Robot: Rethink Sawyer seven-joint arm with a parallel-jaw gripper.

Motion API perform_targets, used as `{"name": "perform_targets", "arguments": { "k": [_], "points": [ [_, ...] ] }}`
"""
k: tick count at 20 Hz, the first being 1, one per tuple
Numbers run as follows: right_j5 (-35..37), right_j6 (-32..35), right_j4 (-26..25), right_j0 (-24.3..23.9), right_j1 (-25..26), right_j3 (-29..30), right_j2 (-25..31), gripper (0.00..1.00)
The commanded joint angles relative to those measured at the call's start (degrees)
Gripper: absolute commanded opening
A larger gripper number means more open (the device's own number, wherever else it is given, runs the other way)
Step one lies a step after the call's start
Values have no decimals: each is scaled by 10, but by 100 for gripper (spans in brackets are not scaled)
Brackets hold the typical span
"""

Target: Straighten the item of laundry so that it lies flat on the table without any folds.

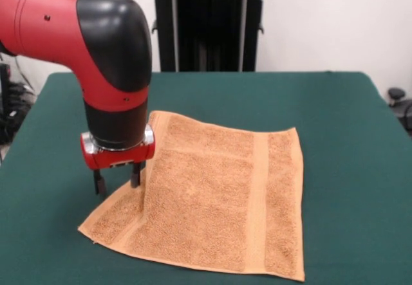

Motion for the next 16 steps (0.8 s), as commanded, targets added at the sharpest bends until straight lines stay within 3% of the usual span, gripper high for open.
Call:
{"name": "perform_targets", "arguments": {
  "k": [1, 16],
  "points": [
    [-124, 160, 11, -3, 115, 32, 18, 100],
    [-195, 158, 2, 8, 134, 26, 9, 100]
  ]
}}
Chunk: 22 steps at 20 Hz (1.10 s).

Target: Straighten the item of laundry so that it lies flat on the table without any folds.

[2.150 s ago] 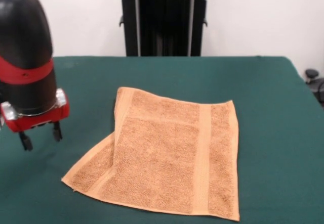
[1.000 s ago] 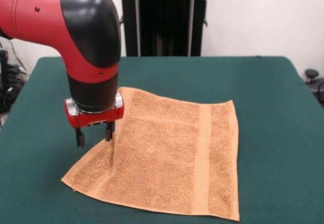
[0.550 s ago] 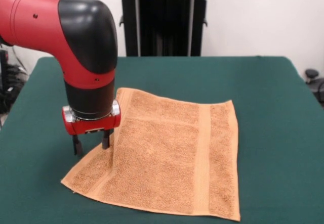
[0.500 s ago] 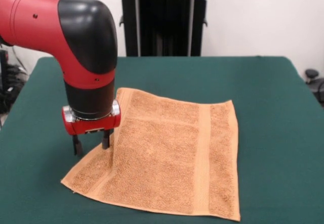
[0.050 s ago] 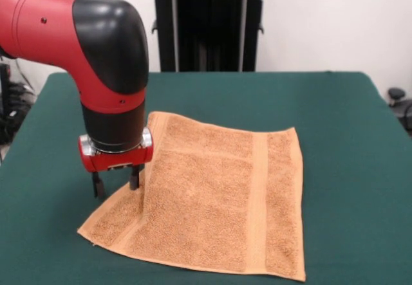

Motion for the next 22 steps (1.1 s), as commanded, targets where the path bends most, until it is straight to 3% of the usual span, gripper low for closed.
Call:
{"name": "perform_targets", "arguments": {
  "k": [1, 17, 22],
  "points": [
    [-197, 159, -19, 9, 133, 25, 12, 0],
    [-211, 161, -12, 9, 134, 28, 11, 0],
    [-160, 93, -17, -17, 127, 11, 30, 0]
  ]
}}
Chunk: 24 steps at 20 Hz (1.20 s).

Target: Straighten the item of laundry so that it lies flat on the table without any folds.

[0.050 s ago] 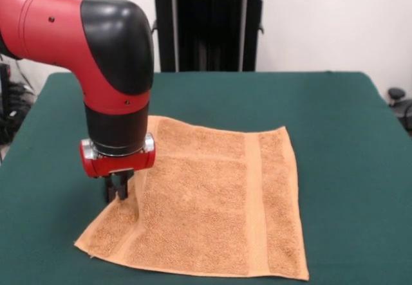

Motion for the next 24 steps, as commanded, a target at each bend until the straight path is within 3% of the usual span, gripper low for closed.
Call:
{"name": "perform_targets", "arguments": {
  "k": [1, 12, 19, 24],
  "points": [
    [-97, 69, -20, -29, 125, 3, 40, 0],
    [61, -110, -47, -104, 121, -75, 102, 0],
    [115, -154, -65, -115, 142, -128, 133, 0],
    [119, -145, -74, -119, 148, -131, 144, 0]
  ]
}}
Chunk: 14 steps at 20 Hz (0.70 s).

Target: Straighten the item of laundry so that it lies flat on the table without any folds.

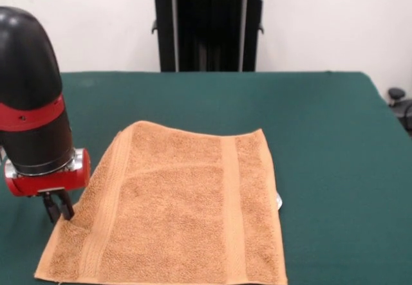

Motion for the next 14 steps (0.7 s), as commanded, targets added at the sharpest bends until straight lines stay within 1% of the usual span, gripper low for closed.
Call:
{"name": "perform_targets", "arguments": {
  "k": [1, 5, 10, 12, 14],
  "points": [
    [1, -140, -73, -7, 103, -11, 43, 0],
    [0, -108, -74, -1, 94, 3, 33, 0],
    [-20, -81, -76, 2, 79, 32, 27, 0],
    [-23, -75, -75, 2, 77, 38, 28, 0],
    [-41, -81, -80, -2, 74, 46, 33, 0]
  ]
}}
